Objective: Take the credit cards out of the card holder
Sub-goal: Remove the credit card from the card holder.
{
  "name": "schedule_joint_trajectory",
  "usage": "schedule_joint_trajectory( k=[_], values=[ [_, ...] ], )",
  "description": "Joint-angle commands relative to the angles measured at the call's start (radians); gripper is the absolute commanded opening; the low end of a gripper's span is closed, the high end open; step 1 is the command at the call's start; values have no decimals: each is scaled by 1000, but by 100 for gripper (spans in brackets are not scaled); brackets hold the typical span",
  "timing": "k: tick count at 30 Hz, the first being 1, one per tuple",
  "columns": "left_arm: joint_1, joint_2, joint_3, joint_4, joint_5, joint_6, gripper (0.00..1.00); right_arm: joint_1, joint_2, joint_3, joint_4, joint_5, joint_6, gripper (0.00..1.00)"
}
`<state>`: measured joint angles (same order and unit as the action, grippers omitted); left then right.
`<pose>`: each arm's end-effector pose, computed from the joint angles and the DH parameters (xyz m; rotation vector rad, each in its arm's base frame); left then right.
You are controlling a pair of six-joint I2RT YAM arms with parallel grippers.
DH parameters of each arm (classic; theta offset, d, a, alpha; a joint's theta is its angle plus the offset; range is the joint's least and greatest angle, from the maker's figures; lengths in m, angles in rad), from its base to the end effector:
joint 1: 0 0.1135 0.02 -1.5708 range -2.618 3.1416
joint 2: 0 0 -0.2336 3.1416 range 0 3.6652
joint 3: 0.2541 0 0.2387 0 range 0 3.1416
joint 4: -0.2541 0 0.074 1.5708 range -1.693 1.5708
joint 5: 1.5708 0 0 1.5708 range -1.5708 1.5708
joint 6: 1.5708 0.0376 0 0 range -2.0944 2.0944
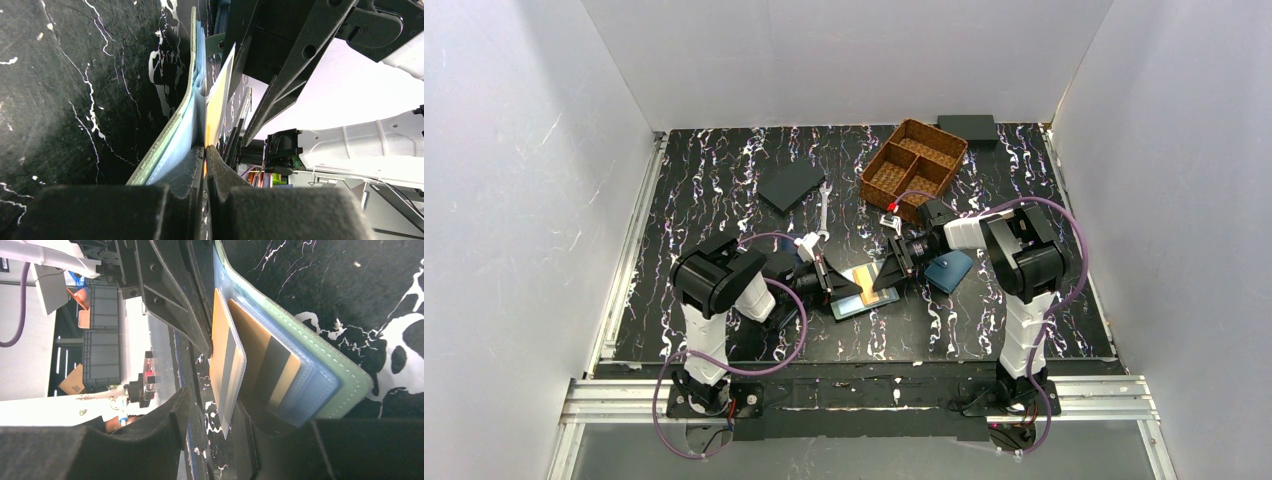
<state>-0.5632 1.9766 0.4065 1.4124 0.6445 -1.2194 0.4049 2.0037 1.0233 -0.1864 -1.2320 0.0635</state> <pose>0.2206 -0.1660 0.0808 -0.1058 2.0948 -1.7626 0.2898 0.1628 0.0875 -0.7719 2.3717 1.8169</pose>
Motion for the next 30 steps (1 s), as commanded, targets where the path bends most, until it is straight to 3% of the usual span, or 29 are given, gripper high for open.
schedule_joint_trajectory(
  k=[1,12,19,24,30],
  values=[
    [-3,16,2,30,49,40,0,-14,-25,27,-22,11,-33,43],
    [10,26,-11,28,97,59,0,-28,-26,18,8,15,-6,35],
    [20,29,-21,28,125,67,0,-31,-25,14,21,10,4,20],
    [30,30,-29,28,135,68,0,-36,-22,14,28,2,11,20],
    [45,34,-41,25,136,73,0,-47,-37,34,-45,59,-69,31]
  ],
)
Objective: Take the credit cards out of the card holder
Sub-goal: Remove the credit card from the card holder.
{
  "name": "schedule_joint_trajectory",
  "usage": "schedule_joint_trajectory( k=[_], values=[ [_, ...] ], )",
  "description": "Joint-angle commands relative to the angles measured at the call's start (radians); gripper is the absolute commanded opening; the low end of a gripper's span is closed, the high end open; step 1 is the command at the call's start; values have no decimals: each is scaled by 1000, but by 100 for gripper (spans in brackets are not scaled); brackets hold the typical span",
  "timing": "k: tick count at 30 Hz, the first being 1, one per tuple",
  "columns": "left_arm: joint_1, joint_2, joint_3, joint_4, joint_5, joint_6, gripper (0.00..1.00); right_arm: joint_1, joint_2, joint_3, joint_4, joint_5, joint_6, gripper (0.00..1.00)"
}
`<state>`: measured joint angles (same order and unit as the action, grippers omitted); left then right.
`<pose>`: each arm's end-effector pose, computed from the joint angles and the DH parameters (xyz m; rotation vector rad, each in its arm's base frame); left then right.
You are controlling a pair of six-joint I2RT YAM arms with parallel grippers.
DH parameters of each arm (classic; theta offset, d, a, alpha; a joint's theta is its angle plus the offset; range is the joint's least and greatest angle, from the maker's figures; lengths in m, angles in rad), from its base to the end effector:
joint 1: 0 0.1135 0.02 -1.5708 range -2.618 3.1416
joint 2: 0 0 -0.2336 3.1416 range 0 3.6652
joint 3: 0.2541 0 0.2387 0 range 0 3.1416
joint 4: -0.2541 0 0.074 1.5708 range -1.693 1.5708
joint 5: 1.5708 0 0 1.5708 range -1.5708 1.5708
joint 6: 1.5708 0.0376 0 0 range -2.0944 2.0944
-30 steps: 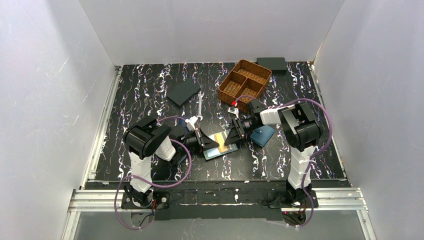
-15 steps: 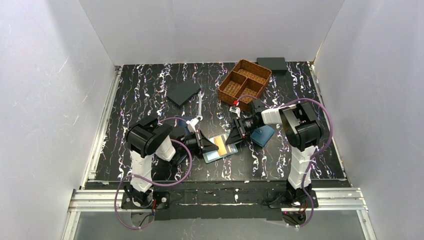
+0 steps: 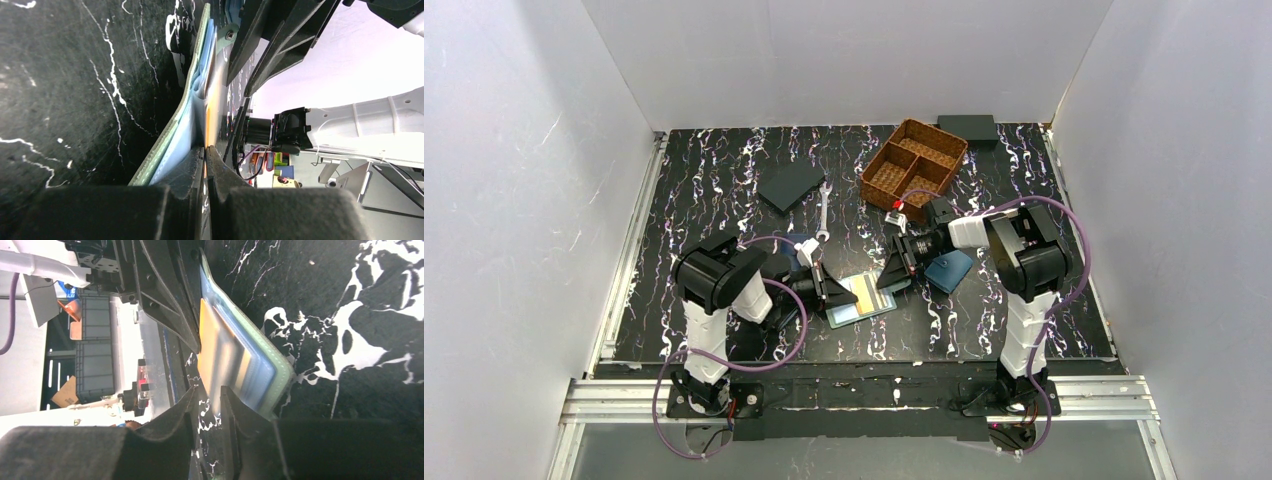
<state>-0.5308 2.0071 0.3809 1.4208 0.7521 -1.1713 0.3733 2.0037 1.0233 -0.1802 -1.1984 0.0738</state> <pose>0.2157 -0.1564 0.0705 -0.0206 2.1504 -1.7849 0.2958 0.1535 0.0866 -0.7169 2.3946 1.7622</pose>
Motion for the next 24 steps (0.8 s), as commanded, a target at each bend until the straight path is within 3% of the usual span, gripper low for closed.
schedule_joint_trajectory(
  k=[1,6,17,24],
  values=[
    [14,3,-18,11,29,30,0,-19,-46,65,-118,55,-148,33],
    [13,-17,-29,-20,38,81,0,-32,-106,86,-205,140,-256,44],
    [2,-263,-56,-335,33,341,0,-34,-141,139,-352,228,-459,72],
    [-65,-411,-67,-469,-39,520,0,-19,-106,149,-403,220,-538,81]
  ],
)
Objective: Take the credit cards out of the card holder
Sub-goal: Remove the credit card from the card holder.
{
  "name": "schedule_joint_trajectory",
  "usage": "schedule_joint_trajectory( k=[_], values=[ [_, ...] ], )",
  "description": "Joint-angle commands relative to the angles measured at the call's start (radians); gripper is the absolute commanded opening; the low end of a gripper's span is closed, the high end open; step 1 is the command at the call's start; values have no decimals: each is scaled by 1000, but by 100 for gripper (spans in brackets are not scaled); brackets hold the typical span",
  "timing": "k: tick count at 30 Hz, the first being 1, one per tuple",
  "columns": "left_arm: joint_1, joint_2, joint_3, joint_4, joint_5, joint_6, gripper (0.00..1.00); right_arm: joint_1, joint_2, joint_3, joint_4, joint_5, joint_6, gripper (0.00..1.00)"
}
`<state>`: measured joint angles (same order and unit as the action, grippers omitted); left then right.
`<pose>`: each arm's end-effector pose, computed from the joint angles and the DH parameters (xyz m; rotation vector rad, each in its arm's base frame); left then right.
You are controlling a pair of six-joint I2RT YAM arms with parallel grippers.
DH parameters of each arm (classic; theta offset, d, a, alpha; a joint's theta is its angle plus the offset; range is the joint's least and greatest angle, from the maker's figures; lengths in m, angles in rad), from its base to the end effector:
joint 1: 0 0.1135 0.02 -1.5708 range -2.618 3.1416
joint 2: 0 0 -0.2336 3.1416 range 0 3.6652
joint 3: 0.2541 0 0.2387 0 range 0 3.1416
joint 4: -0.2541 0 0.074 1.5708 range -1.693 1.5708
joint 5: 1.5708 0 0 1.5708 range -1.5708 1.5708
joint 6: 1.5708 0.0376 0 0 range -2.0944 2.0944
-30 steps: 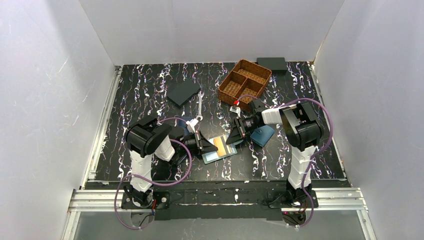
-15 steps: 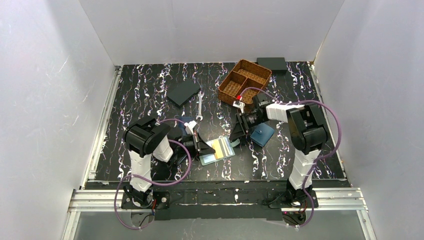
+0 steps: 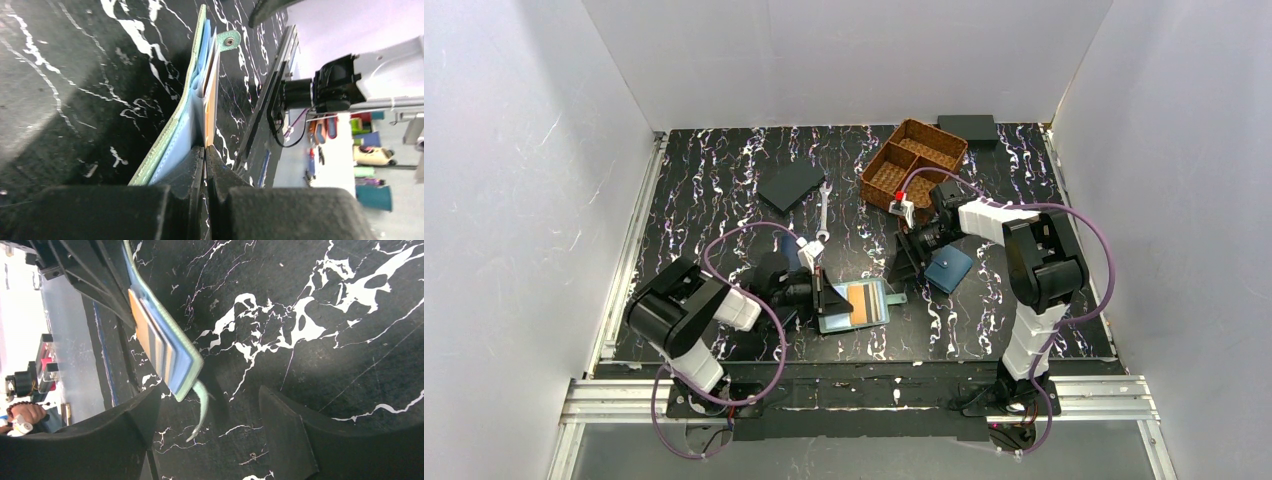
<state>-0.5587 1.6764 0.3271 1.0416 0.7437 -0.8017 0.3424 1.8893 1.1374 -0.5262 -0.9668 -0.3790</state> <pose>0.1992 -0.1545 0.1028 0.3328 2.1105 -1.5682 0.3008 0.1401 0.1301 -1.0779 2.3020 1.3233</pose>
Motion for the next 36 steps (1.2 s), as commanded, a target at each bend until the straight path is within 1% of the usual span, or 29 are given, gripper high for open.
schedule_joint_trajectory(
  k=[1,4,7,10,13,15,17,18,21,23,24,30,36],
  values=[
    [-45,-93,-17,-93,-40,166,0,18,10,35,-63,-20,-96,81],
    [-58,-122,-25,-95,-55,198,0,36,19,42,-101,-53,-147,81],
    [-60,-131,-29,-97,-63,207,0,61,44,72,-200,-95,-251,80],
    [-60,-129,-29,-97,-62,205,0,92,67,99,-285,-108,-326,76],
    [-60,-132,-32,-98,-64,205,0,118,81,106,-294,-101,-337,68],
    [-60,-137,-34,-97,-65,206,0,126,87,110,-299,-103,-339,60],
    [-60,-141,-36,-97,-67,208,0,131,92,116,-309,-109,-343,50],
    [-59,-142,-37,-97,-66,209,0,132,95,119,-311,-112,-344,40],
    [-60,-146,-38,-97,-65,210,0,133,104,128,-327,-122,-355,19],
    [-60,-151,-41,-97,-67,211,0,132,106,134,-335,-122,-357,6],
    [-59,-155,-44,-98,-69,213,0,132,109,136,-337,-117,-357,2],
    [-42,-172,-74,-100,-92,214,0,107,100,141,-329,-48,-336,1],
    [-17,-167,-80,-100,-82,204,0,101,101,136,-330,-39,-340,1]
  ],
)
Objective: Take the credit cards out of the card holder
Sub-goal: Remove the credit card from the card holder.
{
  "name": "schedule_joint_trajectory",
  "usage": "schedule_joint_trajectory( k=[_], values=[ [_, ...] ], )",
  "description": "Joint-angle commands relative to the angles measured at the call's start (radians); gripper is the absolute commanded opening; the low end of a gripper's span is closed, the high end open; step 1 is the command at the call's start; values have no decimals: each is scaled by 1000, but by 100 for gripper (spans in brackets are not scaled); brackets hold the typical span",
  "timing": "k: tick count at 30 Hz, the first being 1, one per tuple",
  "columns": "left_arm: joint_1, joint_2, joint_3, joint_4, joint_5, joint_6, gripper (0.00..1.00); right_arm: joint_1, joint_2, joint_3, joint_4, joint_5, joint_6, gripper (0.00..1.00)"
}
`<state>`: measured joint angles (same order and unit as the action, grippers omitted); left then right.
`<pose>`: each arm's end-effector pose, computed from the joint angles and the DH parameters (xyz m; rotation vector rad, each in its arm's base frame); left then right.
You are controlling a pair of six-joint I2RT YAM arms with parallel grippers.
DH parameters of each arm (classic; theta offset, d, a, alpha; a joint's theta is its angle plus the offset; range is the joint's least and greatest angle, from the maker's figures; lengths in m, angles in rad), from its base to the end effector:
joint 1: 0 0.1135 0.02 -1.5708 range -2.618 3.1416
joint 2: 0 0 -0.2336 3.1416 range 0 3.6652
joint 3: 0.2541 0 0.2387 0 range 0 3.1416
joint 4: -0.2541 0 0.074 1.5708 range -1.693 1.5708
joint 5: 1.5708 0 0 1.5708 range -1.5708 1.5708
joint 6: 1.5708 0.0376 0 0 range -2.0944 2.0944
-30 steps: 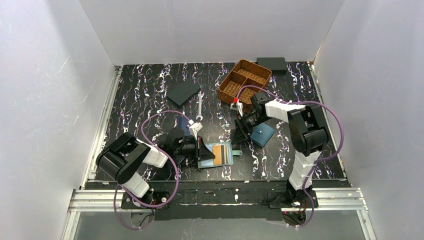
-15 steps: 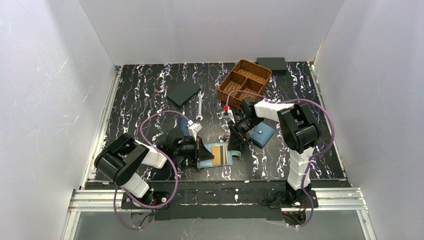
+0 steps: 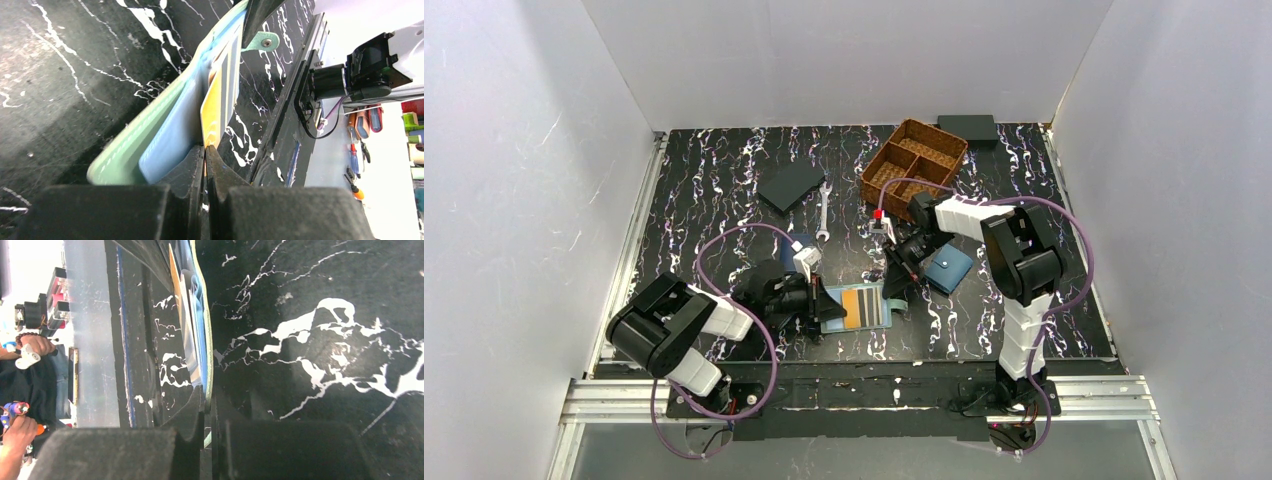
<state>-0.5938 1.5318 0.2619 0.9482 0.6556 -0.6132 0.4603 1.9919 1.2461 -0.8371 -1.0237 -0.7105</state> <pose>0.1821 -0.1506 0.1112 0.4781 2.0358 -1.3995 0.2767 0.1730 0.1204 -1.4543 2.2100 1.4766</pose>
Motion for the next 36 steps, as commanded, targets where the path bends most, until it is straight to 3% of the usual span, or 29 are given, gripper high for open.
schedule_joint_trajectory(
  k=[1,9,15,20,28,36],
  values=[
    [20,-22,-16,-6,6,15,0,-17,-2,27,-20,17,-9,1],
    [59,-48,-32,-32,10,1,0,-28,1,29,-9,56,5,1],
    [80,-148,-38,-78,1,-36,0,-38,-44,-5,91,202,91,2],
    [81,-238,-21,-122,-4,-59,0,-39,-87,-2,75,236,76,36],
    [82,-334,15,-168,1,-96,0,-43,-253,-48,113,311,43,68],
    [62,-316,105,-155,34,-148,0,-37,-287,-59,0,-87,-68,84]
  ],
)
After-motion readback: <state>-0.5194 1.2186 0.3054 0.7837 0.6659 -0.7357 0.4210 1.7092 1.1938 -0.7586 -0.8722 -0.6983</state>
